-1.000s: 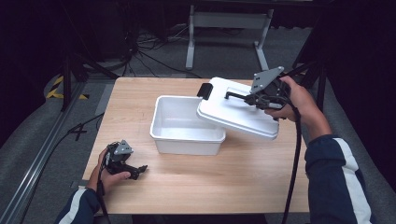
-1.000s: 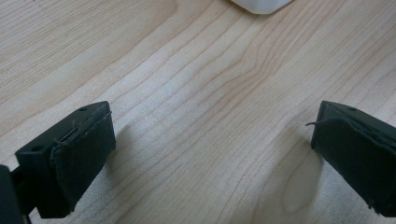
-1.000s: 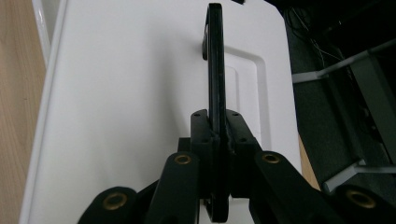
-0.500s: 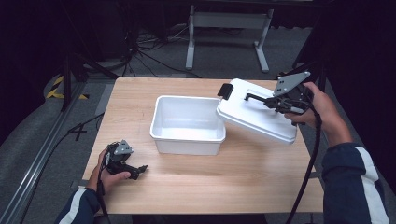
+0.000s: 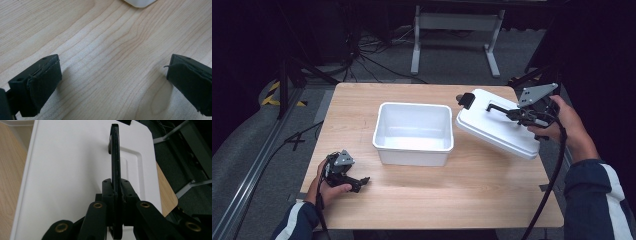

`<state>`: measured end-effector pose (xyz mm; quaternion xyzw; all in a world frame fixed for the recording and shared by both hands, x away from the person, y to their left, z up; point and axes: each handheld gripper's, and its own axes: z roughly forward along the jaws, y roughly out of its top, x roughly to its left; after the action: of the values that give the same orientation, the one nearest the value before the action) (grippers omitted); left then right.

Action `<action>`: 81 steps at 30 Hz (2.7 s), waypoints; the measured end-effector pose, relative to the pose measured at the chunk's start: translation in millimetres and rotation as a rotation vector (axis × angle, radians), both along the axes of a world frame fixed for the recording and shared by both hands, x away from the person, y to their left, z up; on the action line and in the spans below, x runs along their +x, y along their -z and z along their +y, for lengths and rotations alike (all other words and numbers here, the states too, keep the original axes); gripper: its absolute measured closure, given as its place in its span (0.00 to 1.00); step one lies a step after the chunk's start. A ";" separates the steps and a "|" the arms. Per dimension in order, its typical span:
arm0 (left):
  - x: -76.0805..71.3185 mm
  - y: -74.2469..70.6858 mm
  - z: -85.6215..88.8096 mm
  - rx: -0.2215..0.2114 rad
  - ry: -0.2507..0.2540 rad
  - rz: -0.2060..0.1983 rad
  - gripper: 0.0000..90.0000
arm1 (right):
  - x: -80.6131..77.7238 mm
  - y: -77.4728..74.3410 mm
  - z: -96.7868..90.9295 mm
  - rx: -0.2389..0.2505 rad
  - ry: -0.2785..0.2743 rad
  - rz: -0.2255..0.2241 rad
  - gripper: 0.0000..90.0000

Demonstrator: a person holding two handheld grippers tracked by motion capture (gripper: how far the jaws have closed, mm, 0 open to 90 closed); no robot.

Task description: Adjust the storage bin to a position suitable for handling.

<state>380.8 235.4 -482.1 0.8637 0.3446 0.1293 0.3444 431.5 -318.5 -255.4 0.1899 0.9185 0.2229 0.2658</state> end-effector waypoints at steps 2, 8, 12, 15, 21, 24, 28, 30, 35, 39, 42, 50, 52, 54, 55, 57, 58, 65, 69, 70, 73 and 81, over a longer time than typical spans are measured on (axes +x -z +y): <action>0.1 0.0 0.0 0.001 0.001 0.000 0.00 | 0.9 4.4 -3.6 -0.005 0.012 0.004 0.94; 0.0 0.0 0.0 0.000 0.000 0.000 0.00 | 5.7 20.1 -10.4 -0.009 0.033 0.023 0.94; -0.1 0.0 -0.1 -0.001 -0.002 0.000 0.00 | 11.0 32.4 -12.0 -0.011 0.039 0.039 0.94; 0.0 0.0 0.0 0.000 0.000 -0.001 0.00 | 15.1 40.7 -12.5 -0.006 0.047 0.052 0.94; 0.1 0.0 0.0 0.000 0.001 0.000 0.00 | 20.7 53.9 -10.7 -0.007 0.051 0.063 0.94; -0.2 0.1 -0.1 -0.001 -0.002 0.001 0.00 | 25.1 65.4 -8.9 -0.013 0.053 0.081 0.94; 0.0 0.0 0.0 0.000 0.001 0.000 0.00 | 28.6 74.9 -8.2 -0.006 0.058 0.096 0.94; 0.1 0.0 0.1 0.000 0.001 0.000 0.00 | 30.1 79.5 -7.9 -0.004 0.060 0.100 0.94; 0.1 0.0 0.0 0.000 0.001 0.000 0.00 | 33.7 91.5 -7.3 0.004 0.065 0.118 0.94; 0.0 0.0 0.0 0.000 0.001 0.000 0.00 | 35.5 99.1 -6.2 0.003 0.064 0.128 0.94; 0.1 0.0 0.1 0.000 0.001 0.000 0.00 | 37.5 106.1 -6.5 0.011 0.068 0.138 0.94; 0.1 0.0 0.0 0.000 0.001 0.000 0.00 | 41.0 119.2 -7.7 0.029 0.085 0.138 0.94; 0.1 0.0 0.1 0.000 0.001 0.000 0.00 | 42.4 123.8 -8.0 0.034 0.095 0.138 0.94; 0.1 0.0 0.1 0.000 0.001 0.000 0.00 | 44.2 128.5 -8.6 0.033 0.102 0.144 0.94; 0.1 0.0 0.1 0.000 0.001 0.000 0.00 | 45.0 130.3 -9.2 0.033 0.108 0.141 0.94; 0.1 0.0 0.0 0.000 0.000 0.000 0.00 | 45.5 133.3 -9.1 0.037 0.112 0.143 0.94; 0.1 0.0 0.0 0.000 0.001 0.000 0.00 | 45.4 134.3 -8.9 0.040 0.111 0.151 0.94; 0.2 0.0 0.0 0.000 0.001 0.000 0.00 | 44.4 134.9 -11.2 0.070 0.129 0.149 0.89; 0.2 0.0 0.1 0.000 0.001 0.000 0.00 | 41.5 130.9 -11.0 0.090 0.125 0.142 0.85; 0.2 0.0 0.0 -0.001 0.002 0.000 0.00 | 41.2 130.0 -11.3 0.096 0.125 0.141 0.85; 0.2 0.0 0.1 0.000 0.002 0.000 0.00 | 39.7 128.2 -10.8 0.113 0.130 0.139 0.81; 0.7 -0.1 0.4 0.003 0.008 -0.003 0.00 | 37.5 124.4 -10.0 0.137 0.127 0.132 0.75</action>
<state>381.5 235.7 -482.0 0.8655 0.3403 0.1298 0.3440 469.0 -328.5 -379.8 0.2798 0.9028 0.2547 0.2046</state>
